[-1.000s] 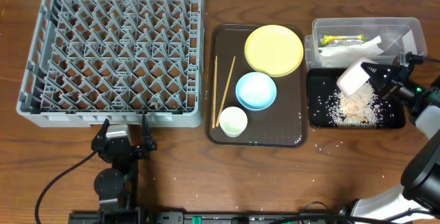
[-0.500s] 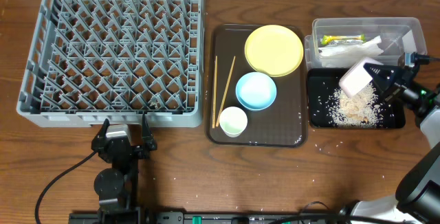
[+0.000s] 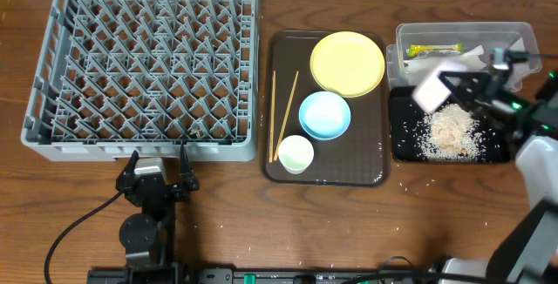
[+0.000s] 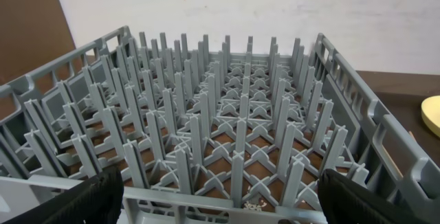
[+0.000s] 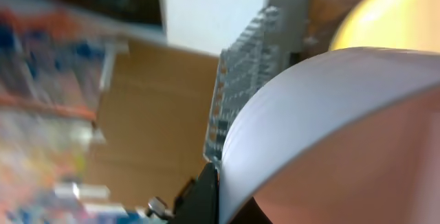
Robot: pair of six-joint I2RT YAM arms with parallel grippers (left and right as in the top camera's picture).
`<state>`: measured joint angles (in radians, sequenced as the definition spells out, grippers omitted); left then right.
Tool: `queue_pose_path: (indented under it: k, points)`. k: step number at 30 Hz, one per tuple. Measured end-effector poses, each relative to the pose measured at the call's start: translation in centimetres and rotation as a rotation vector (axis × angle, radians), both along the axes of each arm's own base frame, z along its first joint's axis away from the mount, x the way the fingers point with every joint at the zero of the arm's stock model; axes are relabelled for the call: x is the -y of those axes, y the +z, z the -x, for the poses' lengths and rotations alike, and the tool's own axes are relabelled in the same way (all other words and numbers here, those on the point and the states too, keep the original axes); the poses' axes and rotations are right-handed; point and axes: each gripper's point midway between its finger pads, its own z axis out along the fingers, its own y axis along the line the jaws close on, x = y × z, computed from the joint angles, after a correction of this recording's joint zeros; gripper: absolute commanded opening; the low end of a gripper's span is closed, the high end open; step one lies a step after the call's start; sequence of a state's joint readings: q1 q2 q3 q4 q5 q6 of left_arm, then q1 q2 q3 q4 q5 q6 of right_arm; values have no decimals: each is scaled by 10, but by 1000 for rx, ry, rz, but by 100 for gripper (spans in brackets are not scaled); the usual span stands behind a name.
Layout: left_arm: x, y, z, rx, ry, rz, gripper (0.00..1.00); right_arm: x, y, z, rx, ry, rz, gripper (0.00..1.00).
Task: Sort waste into correct bins and load items into the dishwasher
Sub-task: 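Tip the pink bowl over the black tray to dump the rice, then return the pink bowl to the brown tray with the right gripper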
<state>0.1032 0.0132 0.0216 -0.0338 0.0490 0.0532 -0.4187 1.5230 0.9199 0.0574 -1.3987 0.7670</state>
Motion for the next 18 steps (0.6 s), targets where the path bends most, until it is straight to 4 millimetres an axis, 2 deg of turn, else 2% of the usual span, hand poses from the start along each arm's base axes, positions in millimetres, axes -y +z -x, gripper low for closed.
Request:
queue_pose_path:
  k: [3,6,10,13,18]
  points:
    - [0,0,0,0,0,0,92,-37,26,11,75,51,60,2]
    - [0,0,0,0,0,0,92,-78,37,26,83,96,114,2]
    - [0,0,0,0,0,0,92,-108,14,39,-101,105,225,1]
    - [0,0,0,0,0,0,92,-123,-5,54,-203,108,445,1]
    - [0,0,0,0,0,0,92,-129,0,64,-149,74,801,1]
